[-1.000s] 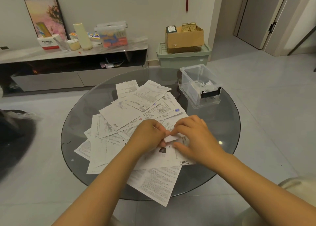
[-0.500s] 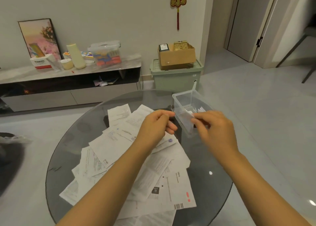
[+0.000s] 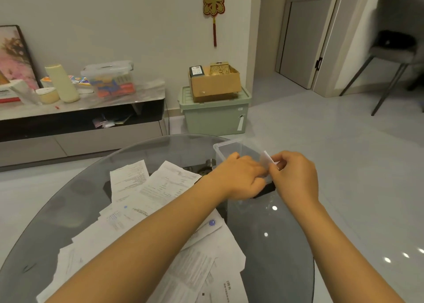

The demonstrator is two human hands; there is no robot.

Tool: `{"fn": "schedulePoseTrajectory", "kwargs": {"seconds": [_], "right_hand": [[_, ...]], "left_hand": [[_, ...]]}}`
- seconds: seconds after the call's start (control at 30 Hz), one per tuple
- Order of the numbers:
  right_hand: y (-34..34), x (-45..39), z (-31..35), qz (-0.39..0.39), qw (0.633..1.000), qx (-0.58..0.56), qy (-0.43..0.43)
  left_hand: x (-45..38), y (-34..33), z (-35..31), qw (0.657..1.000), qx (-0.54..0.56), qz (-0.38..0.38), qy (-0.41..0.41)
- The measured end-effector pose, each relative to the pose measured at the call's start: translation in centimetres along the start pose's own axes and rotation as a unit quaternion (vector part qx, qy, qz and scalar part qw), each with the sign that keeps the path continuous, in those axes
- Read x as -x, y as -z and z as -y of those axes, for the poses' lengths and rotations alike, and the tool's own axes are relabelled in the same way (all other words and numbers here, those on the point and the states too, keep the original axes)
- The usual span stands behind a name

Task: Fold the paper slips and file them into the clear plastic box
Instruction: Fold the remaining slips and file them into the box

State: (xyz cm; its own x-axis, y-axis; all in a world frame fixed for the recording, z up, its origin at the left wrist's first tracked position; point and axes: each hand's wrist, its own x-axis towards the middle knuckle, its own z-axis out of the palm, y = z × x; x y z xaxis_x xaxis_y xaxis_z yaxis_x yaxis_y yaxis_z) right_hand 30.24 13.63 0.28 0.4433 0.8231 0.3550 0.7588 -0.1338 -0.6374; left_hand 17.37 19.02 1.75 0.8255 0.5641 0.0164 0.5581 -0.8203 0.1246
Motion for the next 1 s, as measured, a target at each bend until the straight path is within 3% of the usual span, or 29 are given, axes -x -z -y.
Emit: {"fn": "schedulePoseTrajectory", "kwargs": {"seconds": [0.33,0.53,0.67,0.73,0.83,1.0], "right_hand": [[-0.5,-0.3,0.7,0.015,1.0,0.013,0.008],[-0.8,-0.8,2.8,0.058,0.967,0.249,-0.001],[-1.2,-1.7,3.0,0.113,0.937,0.328,0.029],[-0.6,-2.1,2.5,0.15,0.942,0.3,0.009],[0.3,-2.6,1.9,0.195,0.967,0.161,-0.039],[1.8,-2.6,0.9,0.2,0.978,0.022,-0.057]], "left_hand": [[0.0,-1.1,1.0,0.999,0.006,-0.04,-0.008],[0.6,-1.8,1.3,0.997,0.027,-0.077,0.0],[1.0,-2.0,1.3,0.993,0.07,-0.095,0.009],[1.0,-1.9,1.4,0.992,0.081,-0.093,0.015],[0.7,-1.8,1.3,0.996,0.067,-0.062,0.013],[0.2,-1.3,0.5,0.998,0.041,-0.044,0.005]]}}
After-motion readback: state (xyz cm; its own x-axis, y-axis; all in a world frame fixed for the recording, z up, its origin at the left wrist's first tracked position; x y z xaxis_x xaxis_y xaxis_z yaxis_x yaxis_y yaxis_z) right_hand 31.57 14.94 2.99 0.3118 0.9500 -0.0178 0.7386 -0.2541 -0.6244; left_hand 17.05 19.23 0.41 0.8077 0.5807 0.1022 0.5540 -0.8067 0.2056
